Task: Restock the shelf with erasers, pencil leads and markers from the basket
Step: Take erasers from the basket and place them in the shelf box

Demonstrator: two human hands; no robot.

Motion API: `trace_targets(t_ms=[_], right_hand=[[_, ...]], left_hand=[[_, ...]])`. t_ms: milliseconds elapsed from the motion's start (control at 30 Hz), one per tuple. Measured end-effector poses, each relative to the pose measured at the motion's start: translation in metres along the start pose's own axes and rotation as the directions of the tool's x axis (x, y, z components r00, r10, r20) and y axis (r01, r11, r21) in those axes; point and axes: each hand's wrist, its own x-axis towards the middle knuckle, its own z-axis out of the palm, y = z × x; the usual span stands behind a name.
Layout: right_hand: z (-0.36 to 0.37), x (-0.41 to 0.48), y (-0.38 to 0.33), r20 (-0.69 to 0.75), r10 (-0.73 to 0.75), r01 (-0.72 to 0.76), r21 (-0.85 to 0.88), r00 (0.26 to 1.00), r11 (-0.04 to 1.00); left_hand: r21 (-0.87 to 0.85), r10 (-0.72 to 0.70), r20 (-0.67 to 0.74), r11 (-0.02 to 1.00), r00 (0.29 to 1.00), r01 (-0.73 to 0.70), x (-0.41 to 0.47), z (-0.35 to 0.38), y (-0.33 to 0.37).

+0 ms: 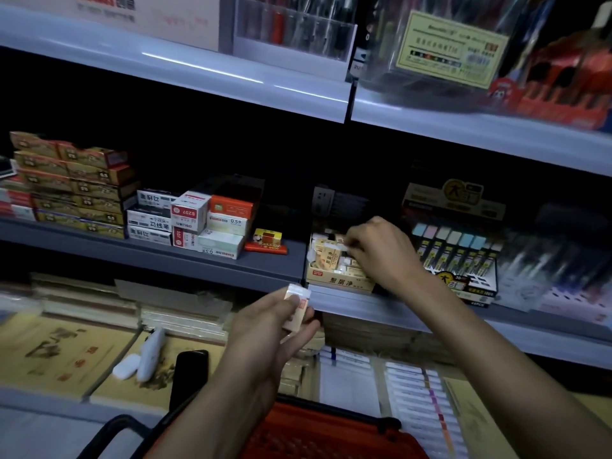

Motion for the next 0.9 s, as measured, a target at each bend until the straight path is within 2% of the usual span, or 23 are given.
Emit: trace_targets(t_ms=[67, 167, 233, 267, 300, 333, 367, 433, 467, 633, 667, 767, 833, 900], right_hand=[[0.004, -0.004, 0.002, 0.028, -0.039, 0.041, -0.056, 0.999, 0.998], [0.002, -0.016, 0.002, -0.015, -0.089, 0.087, -0.092, 0.996, 0.992], [-0.009, -0.033, -0.006, -0.091, -0.05, 0.053, 0.031, 0.995, 0.998], [-0.017, -0.043, -0.013, -0.118, 0.033, -0.014, 0.162, 0.992, 0.987], [-0.025, -0.053, -0.021, -0.11, 0.137, -0.095, 0.323, 0.984, 0.942], [-0.032, -0.063, -0.031, -0.05, 0.228, -0.174, 0.496, 0.972, 0.851], [-0.037, -0.072, -0.04, 0.053, 0.28, -0.244, 0.659, 0.959, 0.712], [-0.045, -0.086, -0.057, 0.247, 0.263, -0.34, 0.846, 0.933, 0.41], [-0.046, -0.092, -0.062, 0.29, 0.235, -0.358, 0.871, 0.928, 0.338], [-0.037, -0.097, -0.06, 0.346, 0.216, -0.393, 0.888, 0.913, 0.239], [-0.035, -0.096, -0.057, 0.328, 0.227, -0.382, 0.886, 0.917, 0.261], [-0.028, -0.088, -0.048, 0.182, 0.312, -0.31, 0.847, 0.932, 0.431], [-0.024, -0.079, -0.039, 0.038, 0.362, -0.257, 0.774, 0.931, 0.579], [-0.019, -0.071, -0.028, -0.123, 0.336, -0.188, 0.628, 0.934, 0.755]], left_hand=[[0.065, 0.018, 0.007, 0.998, 1.0, -0.019, -0.001, -0.001, 0.001], [0.193, 0.078, 0.014, 0.978, 0.997, -0.079, -0.006, 0.0, 0.001], [0.229, 0.115, 0.016, 0.967, 0.993, -0.115, -0.01, 0.003, 0.001], [0.235, 0.13, 0.02, 0.963, 0.991, -0.131, -0.012, 0.004, 0.001], [0.234, 0.141, 0.022, 0.962, 0.99, -0.142, -0.013, 0.005, 0.0], [0.219, 0.148, 0.025, 0.964, 0.989, -0.15, -0.013, 0.006, -0.001], [0.191, 0.154, 0.032, 0.969, 0.987, -0.158, -0.013, 0.007, -0.001], [0.14, 0.167, 0.051, 0.975, 0.985, -0.173, -0.015, 0.009, -0.004], [0.126, 0.171, 0.059, 0.976, 0.983, -0.178, -0.015, 0.01, -0.005], [0.135, 0.165, 0.065, 0.976, 0.984, -0.172, -0.013, 0.01, -0.01], [0.163, 0.169, 0.063, 0.97, 0.984, -0.177, -0.012, 0.01, -0.009], [0.216, 0.172, 0.078, 0.959, 0.982, -0.185, -0.013, 0.014, -0.008], [0.245, 0.174, 0.092, 0.95, 0.98, -0.192, -0.015, 0.016, -0.008], [0.274, 0.184, 0.095, 0.94, 0.978, -0.203, -0.015, 0.016, -0.009]])
